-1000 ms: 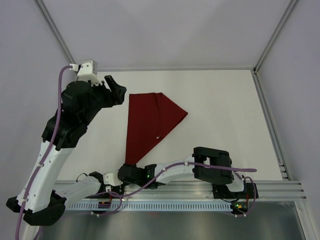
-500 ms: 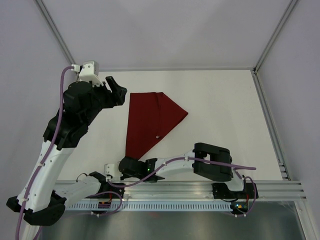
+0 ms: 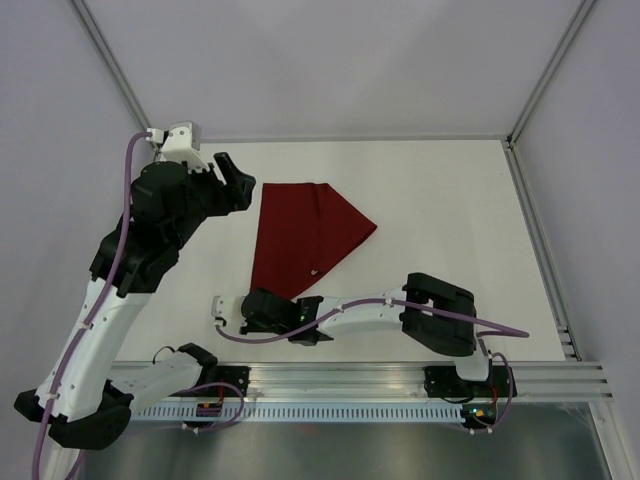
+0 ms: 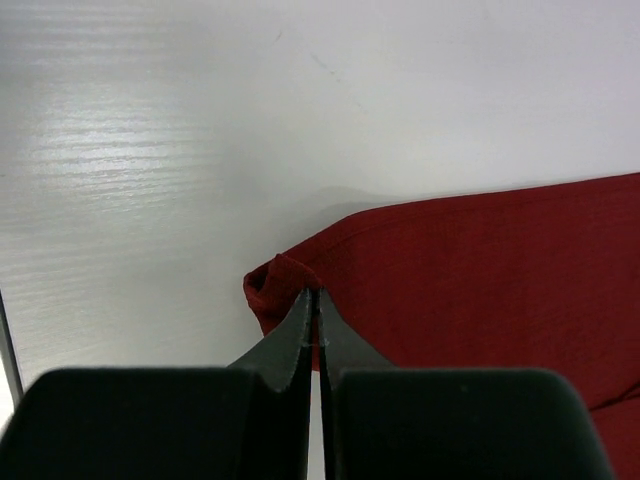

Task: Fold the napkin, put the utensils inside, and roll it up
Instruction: Fold the napkin

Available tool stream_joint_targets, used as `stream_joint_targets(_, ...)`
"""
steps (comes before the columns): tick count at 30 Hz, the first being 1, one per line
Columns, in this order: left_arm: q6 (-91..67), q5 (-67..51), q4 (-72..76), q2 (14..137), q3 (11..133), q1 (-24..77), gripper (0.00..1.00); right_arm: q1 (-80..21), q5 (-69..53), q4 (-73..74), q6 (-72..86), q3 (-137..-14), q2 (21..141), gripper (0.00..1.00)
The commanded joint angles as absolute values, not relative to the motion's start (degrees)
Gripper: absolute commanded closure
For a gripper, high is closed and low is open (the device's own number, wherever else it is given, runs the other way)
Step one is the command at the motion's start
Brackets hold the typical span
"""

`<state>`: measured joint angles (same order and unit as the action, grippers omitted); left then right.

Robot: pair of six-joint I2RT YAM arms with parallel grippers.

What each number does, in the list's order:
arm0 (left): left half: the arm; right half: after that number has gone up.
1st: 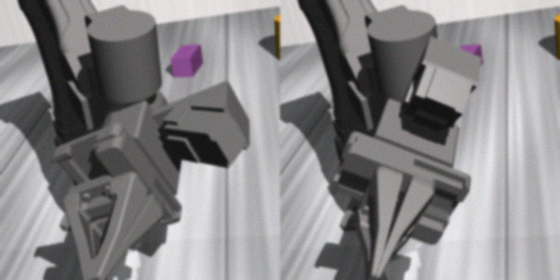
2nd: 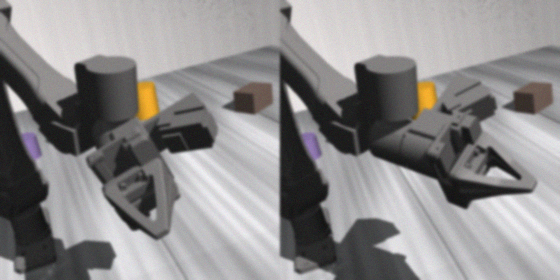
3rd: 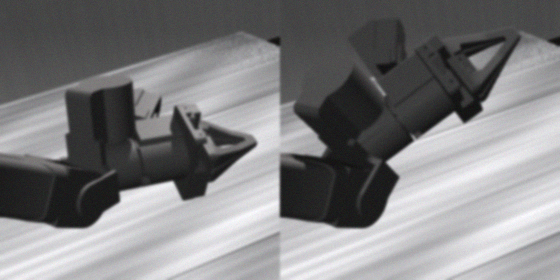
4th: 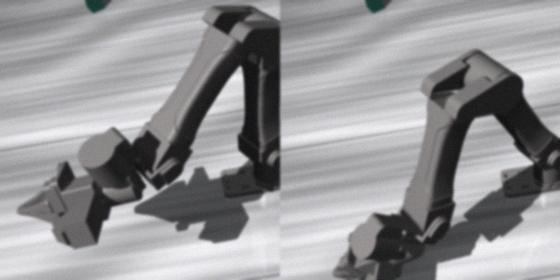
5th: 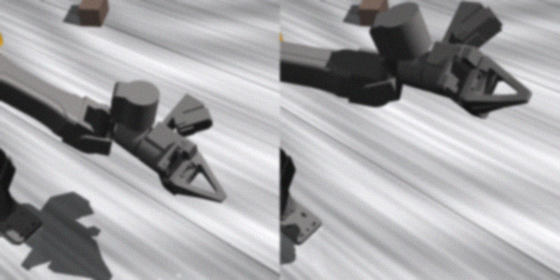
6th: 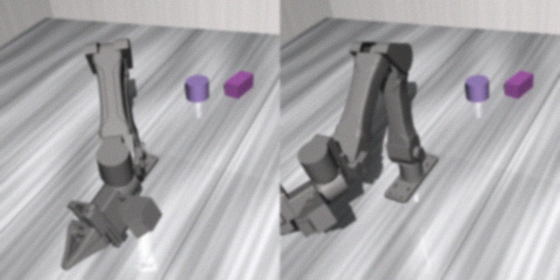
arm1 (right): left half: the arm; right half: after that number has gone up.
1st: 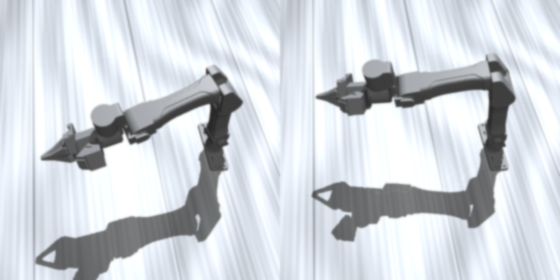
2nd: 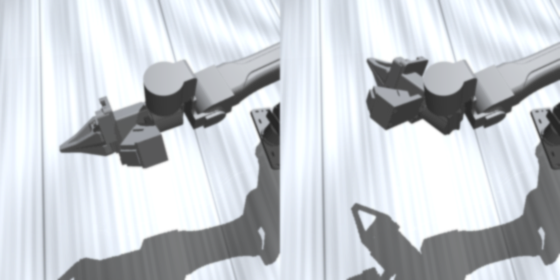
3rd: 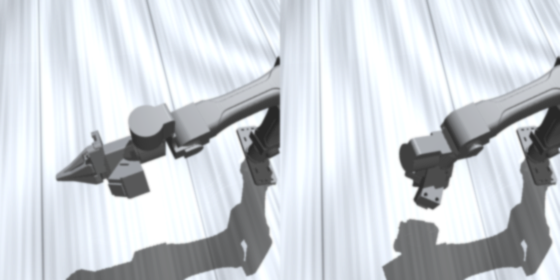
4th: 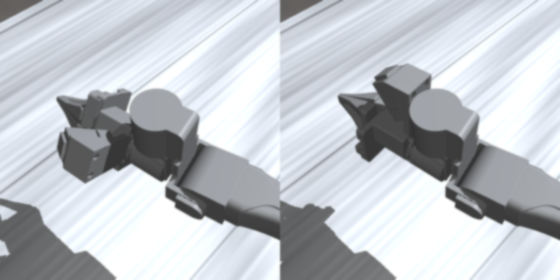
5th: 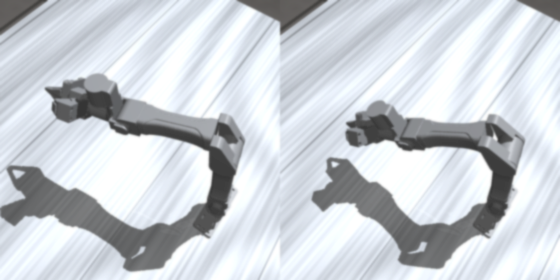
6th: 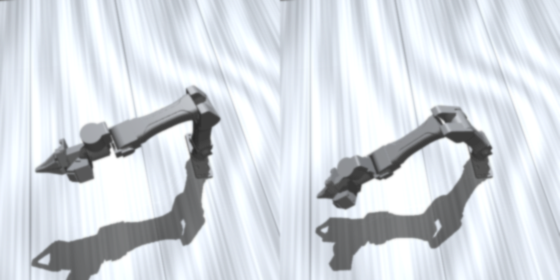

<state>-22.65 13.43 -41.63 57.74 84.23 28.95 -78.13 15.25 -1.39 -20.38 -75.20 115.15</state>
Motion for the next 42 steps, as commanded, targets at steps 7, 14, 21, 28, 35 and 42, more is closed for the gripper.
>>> stream_joint_targets(7,-22.24,12.22,-39.11,58.62,84.64,28.83,0.26,-73.66,14.59,3.42,-14.95,-79.63,107.14,0.97)
stream_joint_targets(14,-22.32,11.60,-38.94,58.88,84.72,28.92,0.26,-68.22,15.38,5.80,-12.48,-79.28,104.94,0.98)
stream_joint_targets(21,-21.80,10.64,-38.67,60.82,86.31,28.83,0.26,-60.83,16.08,7.64,-10.55,-76.56,100.82,1.00)
stream_joint_targets(28,-21.97,9.41,-37.53,63.01,86.22,28.83,0.26,-54.85,17.49,9.14,-9.49,-74.18,98.00,1.00)
stream_joint_targets(35,-21.89,8.44,-36.30,64.86,85.78,28.83,0.26,-48.97,17.84,9.23,-8.96,-72.51,96.94,1.00)
stream_joint_targets(42,-21.88,7.30,-35.42,66.09,84.90,28.65,0.26,-43.60,17.32,8.09,-9.40,-71.19,96.85,0.99)
